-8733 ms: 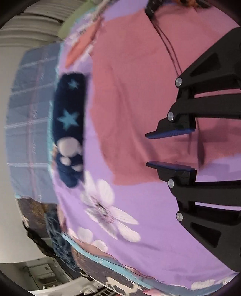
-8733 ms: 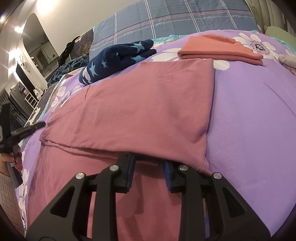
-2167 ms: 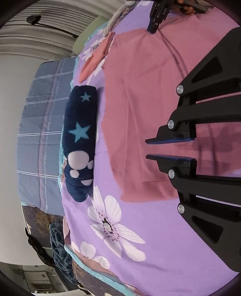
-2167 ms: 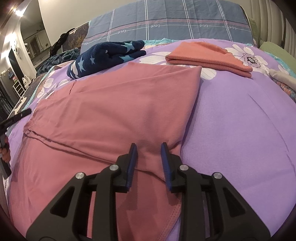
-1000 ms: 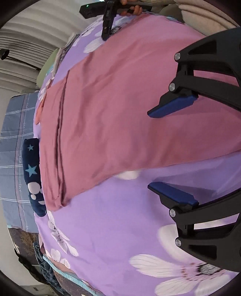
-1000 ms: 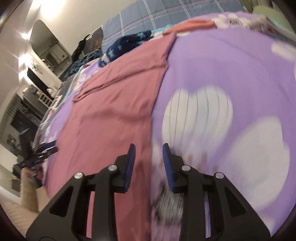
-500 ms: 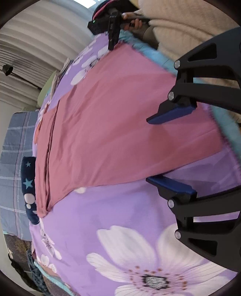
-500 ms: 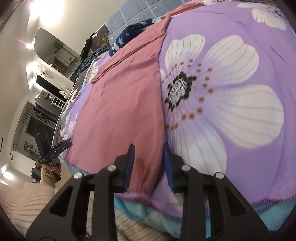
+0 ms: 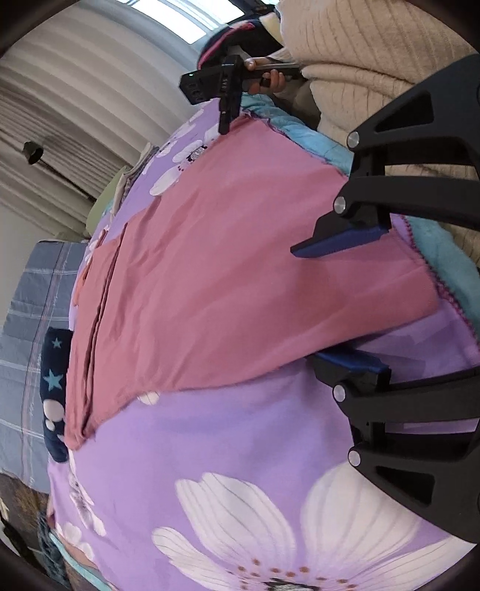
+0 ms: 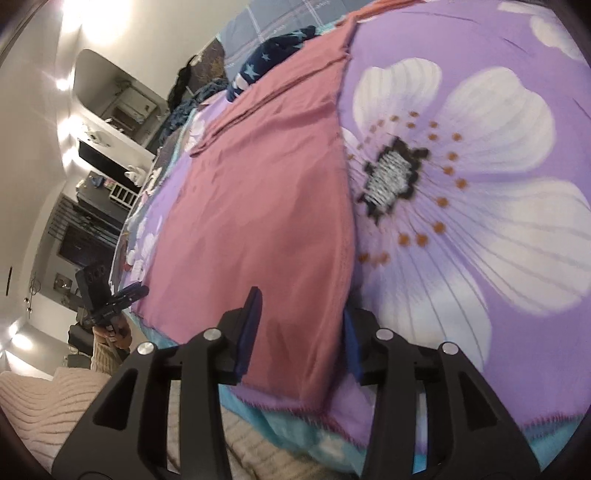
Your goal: Fold small clothes
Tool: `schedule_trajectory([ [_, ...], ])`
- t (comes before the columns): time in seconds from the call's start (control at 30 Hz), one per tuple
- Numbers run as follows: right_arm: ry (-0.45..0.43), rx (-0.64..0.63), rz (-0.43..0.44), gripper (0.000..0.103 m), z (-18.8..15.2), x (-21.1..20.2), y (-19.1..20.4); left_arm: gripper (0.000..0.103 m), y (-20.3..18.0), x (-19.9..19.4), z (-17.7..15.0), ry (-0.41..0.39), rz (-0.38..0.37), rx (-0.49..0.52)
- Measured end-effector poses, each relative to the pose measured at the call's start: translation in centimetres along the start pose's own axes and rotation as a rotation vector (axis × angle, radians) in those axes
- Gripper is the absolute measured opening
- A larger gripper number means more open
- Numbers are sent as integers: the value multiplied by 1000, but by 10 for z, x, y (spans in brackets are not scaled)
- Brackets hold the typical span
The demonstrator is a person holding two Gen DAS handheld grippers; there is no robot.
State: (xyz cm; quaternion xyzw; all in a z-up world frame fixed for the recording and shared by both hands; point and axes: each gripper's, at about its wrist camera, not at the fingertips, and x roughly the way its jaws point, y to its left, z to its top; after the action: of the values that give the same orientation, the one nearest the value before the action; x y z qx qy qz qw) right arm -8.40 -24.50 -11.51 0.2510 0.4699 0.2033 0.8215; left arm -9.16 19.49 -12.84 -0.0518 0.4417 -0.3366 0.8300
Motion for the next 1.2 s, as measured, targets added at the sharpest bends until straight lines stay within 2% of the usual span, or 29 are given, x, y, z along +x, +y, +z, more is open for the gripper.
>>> schedule_trajectory([
  [0.03, -8, -4, -7, 31, 1, 1, 0, 43, -2, -1, 1, -3, 13, 3],
  [0.07, -19, -2, -26, 22, 2, 1, 0, 34, -5, -1, 1, -9, 35, 5],
  [0.1, -25, 3, -36, 9, 1, 0, -2, 12, -6, -2, 1, -17, 53, 5],
  [0.13, -36, 29, -25, 6, 0, -1, -6, 4, -5, -5, 1, -26, 51, -4],
  [0.2, -66, 78, 28, 3, -1, -6, -12, 3, -8, -16, 5, -87, 58, -7],
  [0.27, -102, 84, 68, 3, 4, -13, -10, 2, -21, -37, 18, -194, 74, 29],
  [0.3, -137, 70, 99, 3, 10, -22, -3, 2, -27, -50, 27, -259, 70, 40],
  [0.43, -273, -31, 216, 2, 30, -64, 32, 1, -51, -94, 48, -438, 65, 98],
  [0.53, -389, -138, 237, 2, 33, -103, 64, 2, -70, -117, 53, -510, 90, 151],
  [0.67, -503, -196, 275, 2, 22, -144, 85, 2, -89, -145, 44, -573, 107, 189],
  [0.73, -531, -215, 274, 2, 15, -160, 86, 2, -95, -156, 40, -592, 115, 189],
  [0.83, -524, -225, 186, 3, 11, -163, 83, 2, -89, -154, 44, -582, 83, 152],
  [0.87, -513, -214, 185, 3, 14, -158, 79, 2, -83, -150, 47, -575, 77, 136],
  [0.97, -480, -136, 214, 3, 34, -134, 60, 2, -63, -128, 68, -523, 87, 55],
  [1.07, -458, -84, 195, 3, 61, -112, 46, 2, -40, -100, 96, -469, 96, -24],
  [1.2, -432, -26, 165, 3, 109, -77, 27, 2, -10, -70, 140, -441, 82, -96],
])
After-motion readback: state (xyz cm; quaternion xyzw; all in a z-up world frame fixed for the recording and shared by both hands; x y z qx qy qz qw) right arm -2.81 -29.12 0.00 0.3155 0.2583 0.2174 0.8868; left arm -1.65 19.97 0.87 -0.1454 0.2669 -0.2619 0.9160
